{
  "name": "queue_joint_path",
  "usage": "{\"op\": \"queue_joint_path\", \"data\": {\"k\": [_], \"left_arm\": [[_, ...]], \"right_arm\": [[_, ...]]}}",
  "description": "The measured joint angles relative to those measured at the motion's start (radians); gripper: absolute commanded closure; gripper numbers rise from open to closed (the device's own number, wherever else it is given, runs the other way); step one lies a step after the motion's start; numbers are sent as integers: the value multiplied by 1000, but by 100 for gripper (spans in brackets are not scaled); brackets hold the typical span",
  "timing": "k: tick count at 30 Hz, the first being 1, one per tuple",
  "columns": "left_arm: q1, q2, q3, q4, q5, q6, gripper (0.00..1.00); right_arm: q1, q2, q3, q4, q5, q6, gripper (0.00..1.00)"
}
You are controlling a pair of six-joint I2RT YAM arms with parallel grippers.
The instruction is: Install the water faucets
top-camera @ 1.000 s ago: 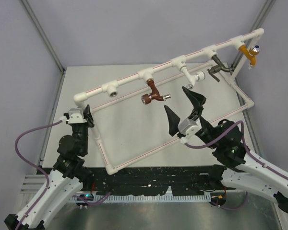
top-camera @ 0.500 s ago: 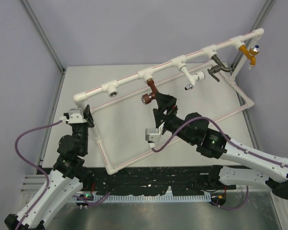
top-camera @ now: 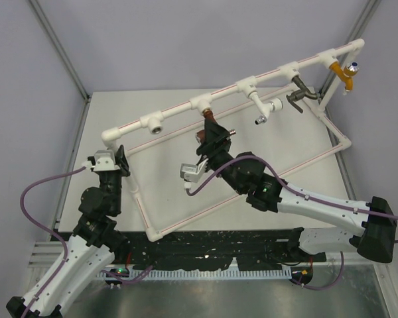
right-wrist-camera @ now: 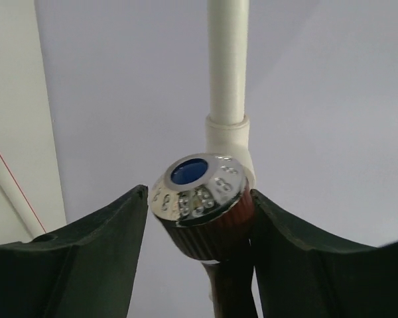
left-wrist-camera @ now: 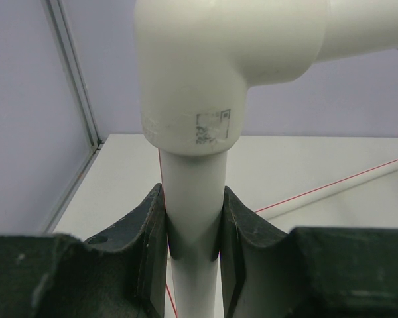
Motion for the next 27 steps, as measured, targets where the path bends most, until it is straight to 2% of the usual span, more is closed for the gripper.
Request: {"op": "queue_joint_path", "data": {"k": [3, 6, 7, 9, 11, 18, 22, 24, 27], "left_arm": [[0, -2, 0, -2, 3, 0, 100], [0, -4, 0, -4, 3, 0, 100], [0, -4, 0, -4, 3, 0, 100], [0, -4, 0, -4, 3, 0, 100], [0, -4, 0, -4, 3, 0, 100], [0, -7, 0, -7, 6, 0, 100], [0, -8, 0, -8, 8, 0, 100], [0, -9, 0, -9, 9, 0, 100], [0, -10, 0, -10, 10, 0, 100]], "right_arm": [[3, 0, 0, 74, -4, 84, 56], [2, 3, 0, 146, -2, 235, 71], [2, 3, 0, 175, 1, 322, 79], [-2, 3, -2, 225, 5, 502, 89], [-13, 2, -5, 281, 14, 720, 95], [-72, -12, -67, 488, 157, 1683, 94], [-85, -19, -93, 492, 286, 2223, 85], [-89, -23, -97, 463, 335, 2444, 73], [-89, -25, -97, 416, 383, 2684, 47]]}}
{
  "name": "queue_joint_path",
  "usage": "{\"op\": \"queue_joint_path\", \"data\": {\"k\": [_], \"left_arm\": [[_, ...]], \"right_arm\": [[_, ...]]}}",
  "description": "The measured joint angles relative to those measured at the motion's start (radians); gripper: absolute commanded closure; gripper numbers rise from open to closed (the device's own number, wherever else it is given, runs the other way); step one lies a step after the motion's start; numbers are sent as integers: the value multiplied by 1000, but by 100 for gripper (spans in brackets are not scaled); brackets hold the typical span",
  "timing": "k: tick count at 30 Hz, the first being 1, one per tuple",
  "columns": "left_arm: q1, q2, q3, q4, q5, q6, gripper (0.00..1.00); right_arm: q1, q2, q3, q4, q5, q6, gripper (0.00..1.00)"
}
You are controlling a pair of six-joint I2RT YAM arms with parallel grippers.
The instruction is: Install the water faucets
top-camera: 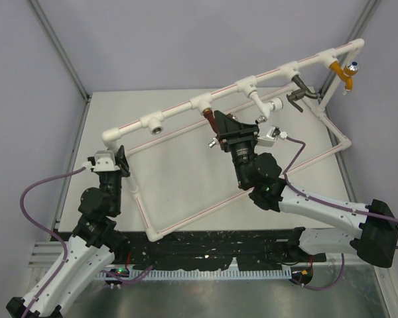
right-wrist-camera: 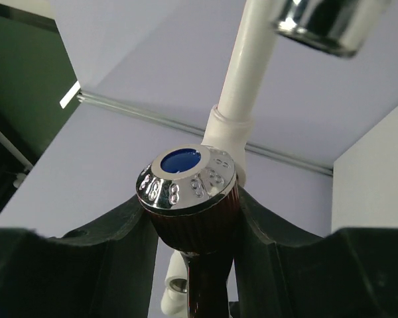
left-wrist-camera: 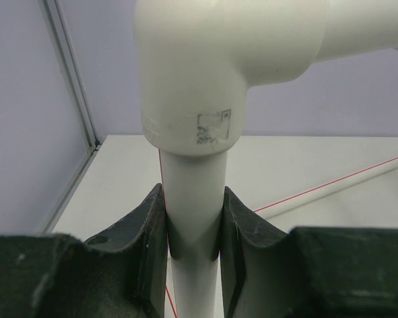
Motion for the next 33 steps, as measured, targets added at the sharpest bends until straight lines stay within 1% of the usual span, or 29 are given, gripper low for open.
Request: {"op": "queue_joint_path", "data": {"k": [1, 2, 3, 4, 5, 6, 8, 10, 13, 17, 22, 24, 27, 30, 32, 33], "left_arm": [[0, 0, 0, 0, 0, 0, 100], [0, 0, 0, 0, 0, 0, 100], [0, -2, 0, -1, -2, 0, 100], [0, -6, 0, -5, -1, 0, 100], [-1, -9, 0, -8, 0, 0, 100], [-2, -9, 0, -8, 0, 0, 100], [-2, -9, 0, -8, 0, 0, 100], [-2, -9, 0, -8, 0, 0, 100], [-2, -9, 0, -8, 0, 0, 100], [-2, -9, 0, -8, 0, 0, 100], [-3, -8, 0, -8, -1, 0, 100], [-3, -8, 0, -8, -2, 0, 100], [-4, -8, 0, -8, -2, 0, 100], [-4, -8, 0, -8, -2, 0, 100], [-4, -8, 0, -8, -2, 0, 100], [-4, -8, 0, -8, -2, 0, 100]], "right_arm": [[0, 0, 0, -6, 9, 45, 40], [0, 0, -2, -9, 18, 72, 29], [-5, 0, -4, 5, 39, 90, 25], [-18, -2, -8, 24, 55, 89, 17], [-29, -5, -17, 51, 65, 77, 15], [-39, -9, -29, 85, 72, 56, 10], [-51, -25, -64, 156, 82, 7, 4], [-52, -38, -96, 211, 81, -39, 4], [-52, -65, -148, 299, 52, -175, 4], [-52, -125, -182, 335, -35, -384, 5], [-51, -253, -206, 253, -202, -694, 5], [-53, -315, -206, 195, -278, -887, 5], [-52, -399, -203, 64, -387, -1221, 4], [-52, -452, -180, -137, -469, -1570, 5], [-52, -460, -146, -269, -509, -1769, 4], [-52, -460, -133, -315, -524, -1837, 4]]}}
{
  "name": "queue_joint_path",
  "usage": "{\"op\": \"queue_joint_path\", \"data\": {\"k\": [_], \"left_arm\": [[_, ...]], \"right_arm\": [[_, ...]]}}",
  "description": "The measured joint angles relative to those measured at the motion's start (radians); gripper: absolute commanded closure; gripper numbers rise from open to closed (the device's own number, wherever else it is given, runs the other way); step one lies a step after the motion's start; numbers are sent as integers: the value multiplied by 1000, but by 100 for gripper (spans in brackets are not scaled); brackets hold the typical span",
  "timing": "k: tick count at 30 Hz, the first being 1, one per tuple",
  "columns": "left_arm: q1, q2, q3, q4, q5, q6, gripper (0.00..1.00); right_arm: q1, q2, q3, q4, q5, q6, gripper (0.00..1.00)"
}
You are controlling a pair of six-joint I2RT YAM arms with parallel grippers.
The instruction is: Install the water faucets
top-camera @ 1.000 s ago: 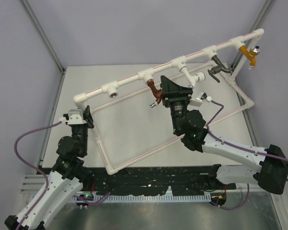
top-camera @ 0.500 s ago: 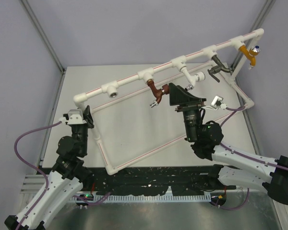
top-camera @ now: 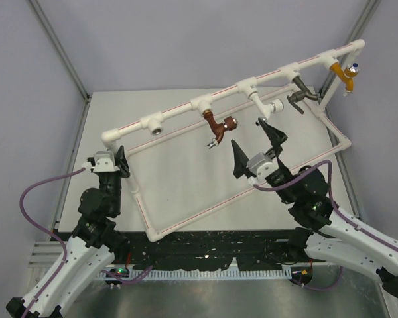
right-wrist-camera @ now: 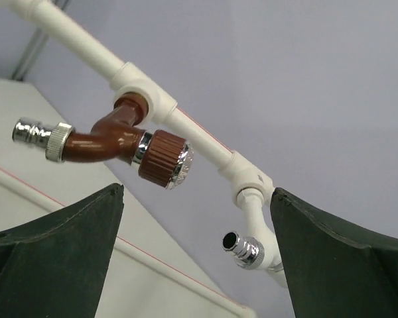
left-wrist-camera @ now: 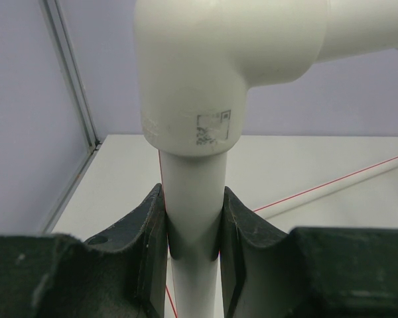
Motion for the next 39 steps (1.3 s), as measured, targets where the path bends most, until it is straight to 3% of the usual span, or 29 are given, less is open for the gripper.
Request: {"op": "queue_joint_path", "data": {"k": [6, 14, 16, 21, 23, 24, 28, 31, 32, 34, 39], "left_arm": [[0, 0, 0, 0, 0, 0, 100], [0, 0, 0, 0, 0, 0, 100], [0, 0, 0, 0, 0, 0, 100], [0, 0, 0, 0, 0, 0, 100], [0, 0, 0, 0, 0, 0, 100], [0, 0, 0, 0, 0, 0, 100], [0, -1, 0, 0, -1, 0, 100], [0, -2, 0, 0, -2, 0, 100], [0, -2, 0, -1, -2, 0, 100], [0, -4, 0, -2, -3, 0, 100], [0, -8, 0, -6, 1, 0, 100]], "right_arm": [[0, 55, 97, -260, -81, -439, 5], [11, 201, 151, -301, -60, -782, 4], [14, 243, 164, -293, -44, -840, 0], [18, 341, 201, -255, -18, -898, 25], [19, 385, 221, -230, 1, -887, 38], [19, 390, 224, -227, 3, -886, 49], [19, 413, 234, -152, 2, -743, 73], [20, 413, 240, -140, -12, -541, 82], [19, 414, 240, -132, -19, -438, 88], [17, 414, 232, -88, -23, -203, 90], [12, 437, 134, 195, 27, 501, 90]]}}
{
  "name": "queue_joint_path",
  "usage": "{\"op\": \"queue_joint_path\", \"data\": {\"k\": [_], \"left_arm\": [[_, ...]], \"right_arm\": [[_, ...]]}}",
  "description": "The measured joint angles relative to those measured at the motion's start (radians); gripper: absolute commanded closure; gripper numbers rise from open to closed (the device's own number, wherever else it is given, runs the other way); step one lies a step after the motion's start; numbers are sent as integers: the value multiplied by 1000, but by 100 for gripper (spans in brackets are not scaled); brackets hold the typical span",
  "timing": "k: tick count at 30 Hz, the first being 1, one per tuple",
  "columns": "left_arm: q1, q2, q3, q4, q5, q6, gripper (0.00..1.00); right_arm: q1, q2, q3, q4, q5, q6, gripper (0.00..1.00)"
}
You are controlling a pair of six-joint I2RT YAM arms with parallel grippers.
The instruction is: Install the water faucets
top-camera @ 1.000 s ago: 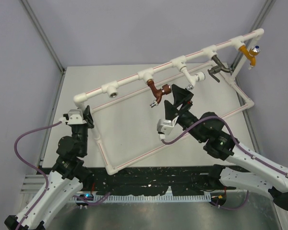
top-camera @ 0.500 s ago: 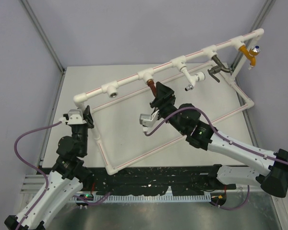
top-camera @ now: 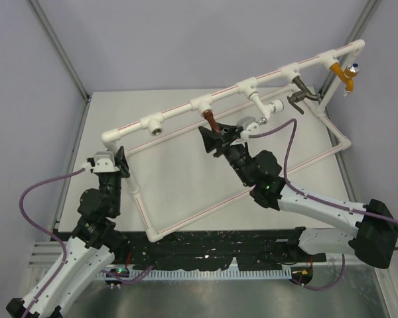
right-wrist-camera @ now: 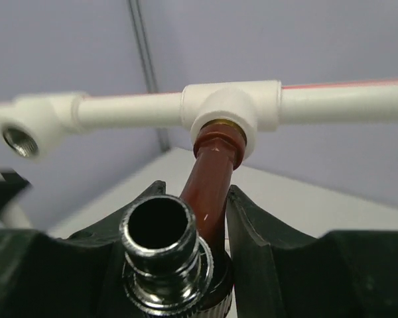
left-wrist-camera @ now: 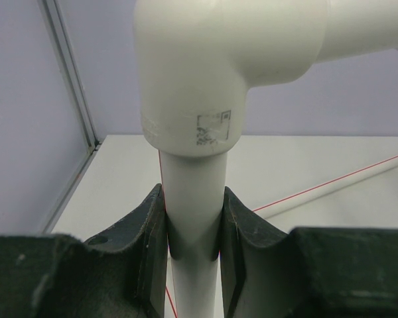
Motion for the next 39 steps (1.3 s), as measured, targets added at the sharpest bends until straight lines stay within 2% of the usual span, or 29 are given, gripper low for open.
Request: {"op": "queue_joint_path", "data": {"k": [3, 5, 9, 10, 11, 12, 13, 14, 18, 26, 28, 39], "left_arm": [[0, 0, 0, 0, 2, 0, 100], [0, 0, 0, 0, 2, 0, 100], [0, 0, 0, 0, 3, 0, 100], [0, 0, 0, 0, 5, 0, 100], [0, 0, 0, 0, 7, 0, 100], [0, 0, 0, 0, 8, 0, 100], [0, 0, 0, 0, 10, 1, 100], [-1, 0, 0, 0, 10, 1, 100], [0, -1, 0, -1, 4, 1, 100], [-1, -1, 0, -2, 3, 2, 100], [-1, -1, 0, -1, 2, 2, 100], [-1, 1, 0, 0, 2, 2, 100]], "right_arm": [[7, 67, -60, 243, 107, 514, 89], [19, 116, -72, 365, 182, 787, 84], [48, 192, -73, 515, 310, 1198, 75], [55, 202, -72, 537, 340, 1273, 65], [63, 209, -72, 553, 366, 1333, 60], [67, 213, -72, 560, 383, 1367, 49], [71, 217, -72, 568, 398, 1391, 45], [75, 219, -72, 576, 415, 1405, 34], [54, 230, -79, 616, 491, 1399, 19], [38, 205, -157, 662, 476, 1259, 10], [39, 170, -188, 661, 454, 1176, 5], [39, -124, -292, 646, 221, 537, 5]]}}
